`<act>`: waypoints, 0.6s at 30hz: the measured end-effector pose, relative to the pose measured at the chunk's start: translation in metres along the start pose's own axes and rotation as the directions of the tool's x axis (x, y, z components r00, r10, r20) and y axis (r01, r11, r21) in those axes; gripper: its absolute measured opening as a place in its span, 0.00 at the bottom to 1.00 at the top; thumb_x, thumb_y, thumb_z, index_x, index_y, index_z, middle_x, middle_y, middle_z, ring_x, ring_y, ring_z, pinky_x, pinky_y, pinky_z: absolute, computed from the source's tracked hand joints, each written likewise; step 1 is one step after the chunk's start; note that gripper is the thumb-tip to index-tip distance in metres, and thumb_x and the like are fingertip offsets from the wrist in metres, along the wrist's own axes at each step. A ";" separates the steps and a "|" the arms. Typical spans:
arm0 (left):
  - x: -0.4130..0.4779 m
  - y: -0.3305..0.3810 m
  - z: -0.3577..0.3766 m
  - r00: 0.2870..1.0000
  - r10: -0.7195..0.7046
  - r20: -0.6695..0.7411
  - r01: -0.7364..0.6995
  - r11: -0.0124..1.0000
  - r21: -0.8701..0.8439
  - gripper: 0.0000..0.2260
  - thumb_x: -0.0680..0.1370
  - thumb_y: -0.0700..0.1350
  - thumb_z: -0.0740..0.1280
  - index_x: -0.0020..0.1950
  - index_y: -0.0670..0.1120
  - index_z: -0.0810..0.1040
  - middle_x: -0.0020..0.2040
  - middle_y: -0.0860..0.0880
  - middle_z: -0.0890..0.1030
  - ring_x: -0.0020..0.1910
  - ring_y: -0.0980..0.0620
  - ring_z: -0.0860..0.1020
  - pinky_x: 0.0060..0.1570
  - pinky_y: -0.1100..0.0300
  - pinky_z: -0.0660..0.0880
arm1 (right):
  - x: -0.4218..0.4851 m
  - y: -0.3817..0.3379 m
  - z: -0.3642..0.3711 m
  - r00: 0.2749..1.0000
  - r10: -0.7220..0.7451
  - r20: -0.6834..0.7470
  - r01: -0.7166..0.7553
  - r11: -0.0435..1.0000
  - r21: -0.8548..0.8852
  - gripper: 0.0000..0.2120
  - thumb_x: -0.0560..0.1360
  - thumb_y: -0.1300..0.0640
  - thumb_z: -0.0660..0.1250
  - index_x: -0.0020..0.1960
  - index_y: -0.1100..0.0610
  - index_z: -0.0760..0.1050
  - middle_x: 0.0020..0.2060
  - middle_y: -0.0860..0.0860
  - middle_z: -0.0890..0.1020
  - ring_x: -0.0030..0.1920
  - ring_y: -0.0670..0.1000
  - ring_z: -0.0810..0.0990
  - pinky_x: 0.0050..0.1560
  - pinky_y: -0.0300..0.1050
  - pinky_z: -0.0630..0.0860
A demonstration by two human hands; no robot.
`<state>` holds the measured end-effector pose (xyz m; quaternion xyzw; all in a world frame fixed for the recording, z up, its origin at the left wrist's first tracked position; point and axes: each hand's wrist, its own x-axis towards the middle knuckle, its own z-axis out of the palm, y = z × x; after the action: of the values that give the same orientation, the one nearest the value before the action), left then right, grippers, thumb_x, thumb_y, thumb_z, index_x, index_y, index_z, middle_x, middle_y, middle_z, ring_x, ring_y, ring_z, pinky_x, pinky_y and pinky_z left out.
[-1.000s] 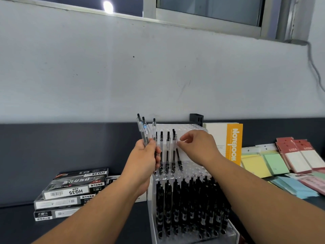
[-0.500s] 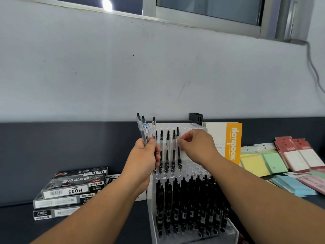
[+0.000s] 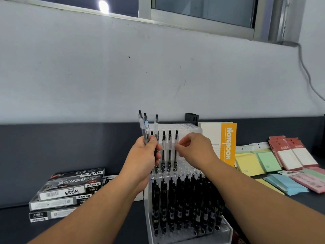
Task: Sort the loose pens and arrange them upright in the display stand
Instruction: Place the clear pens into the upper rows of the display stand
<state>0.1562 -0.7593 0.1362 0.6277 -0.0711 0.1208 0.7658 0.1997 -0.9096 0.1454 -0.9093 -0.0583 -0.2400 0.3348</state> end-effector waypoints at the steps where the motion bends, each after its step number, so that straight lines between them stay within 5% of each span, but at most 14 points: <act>1: 0.000 0.001 0.001 1.000 0.004 0.012 -0.004 1.000 0.002 0.06 0.82 0.47 0.59 0.52 0.47 0.74 0.37 0.51 0.75 0.32 0.56 0.70 0.33 0.62 0.70 | -0.002 -0.002 -0.003 0.999 -0.011 -0.041 0.012 1.000 0.024 0.05 0.75 0.51 0.67 0.44 0.52 0.78 0.40 0.46 0.83 0.45 0.46 0.81 0.42 0.38 0.70; 4: -0.002 0.001 0.005 0.999 0.025 0.048 -0.026 0.999 0.025 0.06 0.82 0.47 0.60 0.54 0.48 0.76 0.37 0.52 0.77 0.33 0.55 0.71 0.35 0.61 0.70 | -0.010 -0.015 -0.017 0.993 -0.005 -0.116 0.039 0.956 0.291 0.08 0.75 0.50 0.68 0.39 0.51 0.78 0.37 0.47 0.82 0.39 0.46 0.80 0.41 0.40 0.73; 8: -0.007 0.001 0.018 0.992 0.068 0.103 -0.078 0.992 0.100 0.07 0.82 0.47 0.60 0.54 0.49 0.77 0.38 0.53 0.79 0.33 0.56 0.73 0.37 0.60 0.71 | -0.018 -0.033 -0.032 0.987 0.056 0.153 -0.144 0.733 0.664 0.08 0.73 0.47 0.71 0.42 0.52 0.81 0.37 0.46 0.82 0.33 0.44 0.77 0.38 0.41 0.73; 14: -0.005 -0.003 0.032 0.996 0.087 0.022 -0.090 0.982 0.166 0.07 0.81 0.50 0.61 0.54 0.55 0.79 0.48 0.53 0.81 0.48 0.55 0.79 0.53 0.55 0.76 | -0.001 -0.022 -0.039 0.987 0.083 0.137 -0.155 0.697 0.700 0.11 0.72 0.55 0.74 0.52 0.59 0.81 0.40 0.50 0.83 0.37 0.46 0.80 0.37 0.40 0.75; 18: -0.002 -0.003 0.033 0.985 0.154 -0.081 -0.140 0.977 0.159 0.07 0.81 0.49 0.61 0.53 0.56 0.78 0.39 0.53 0.75 0.40 0.54 0.73 0.44 0.60 0.73 | 0.012 -0.009 -0.045 0.996 0.020 -0.086 0.026 0.862 0.506 0.13 0.72 0.57 0.74 0.55 0.56 0.78 0.44 0.53 0.84 0.43 0.50 0.84 0.51 0.49 0.80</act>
<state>0.1565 -0.7918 0.1398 0.6711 -0.0723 0.2112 0.7069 0.1894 -0.9323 0.1862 -0.7779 -0.1060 -0.2565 0.5638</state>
